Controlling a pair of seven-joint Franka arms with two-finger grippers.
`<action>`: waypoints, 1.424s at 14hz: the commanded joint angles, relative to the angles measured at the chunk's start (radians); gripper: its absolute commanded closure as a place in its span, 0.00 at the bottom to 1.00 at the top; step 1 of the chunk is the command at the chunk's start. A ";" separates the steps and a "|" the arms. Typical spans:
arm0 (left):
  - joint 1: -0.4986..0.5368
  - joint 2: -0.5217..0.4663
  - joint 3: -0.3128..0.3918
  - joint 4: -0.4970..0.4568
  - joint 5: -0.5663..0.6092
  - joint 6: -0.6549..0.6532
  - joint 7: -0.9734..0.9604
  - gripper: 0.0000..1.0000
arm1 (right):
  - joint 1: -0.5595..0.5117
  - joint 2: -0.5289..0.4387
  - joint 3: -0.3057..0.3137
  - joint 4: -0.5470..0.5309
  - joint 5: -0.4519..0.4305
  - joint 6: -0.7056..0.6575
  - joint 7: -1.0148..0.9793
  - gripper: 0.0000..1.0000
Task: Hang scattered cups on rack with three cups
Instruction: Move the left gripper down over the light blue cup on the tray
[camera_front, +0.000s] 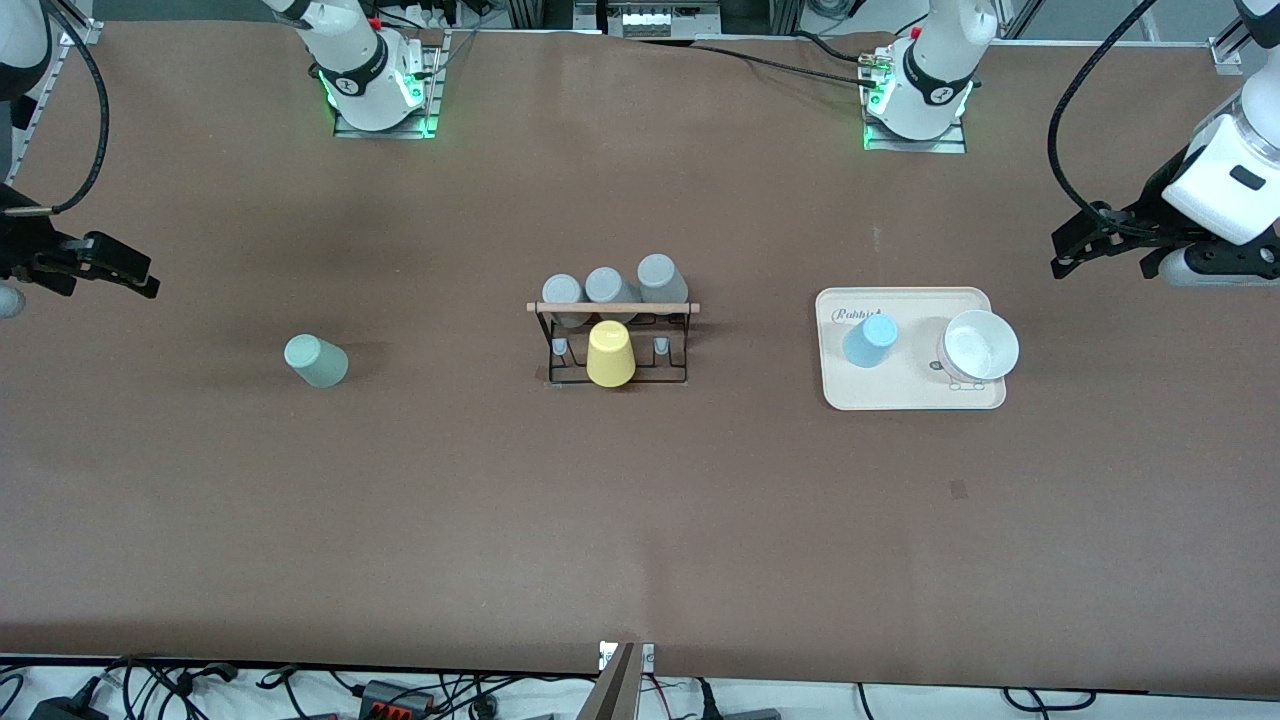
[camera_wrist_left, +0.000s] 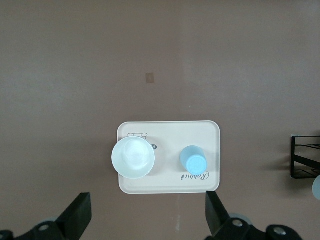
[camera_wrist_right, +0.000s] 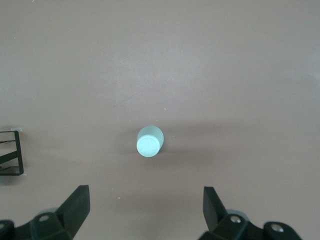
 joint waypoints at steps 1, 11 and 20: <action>-0.002 -0.011 -0.001 0.012 0.012 -0.022 0.002 0.00 | -0.002 -0.037 0.003 -0.032 0.000 0.001 -0.013 0.00; -0.008 0.032 -0.017 0.018 0.000 -0.142 -0.009 0.00 | -0.002 -0.037 0.005 -0.031 0.000 0.001 -0.013 0.00; -0.024 0.115 -0.087 -0.080 -0.003 -0.196 0.014 0.00 | 0.000 -0.032 0.005 -0.029 0.000 0.004 -0.013 0.00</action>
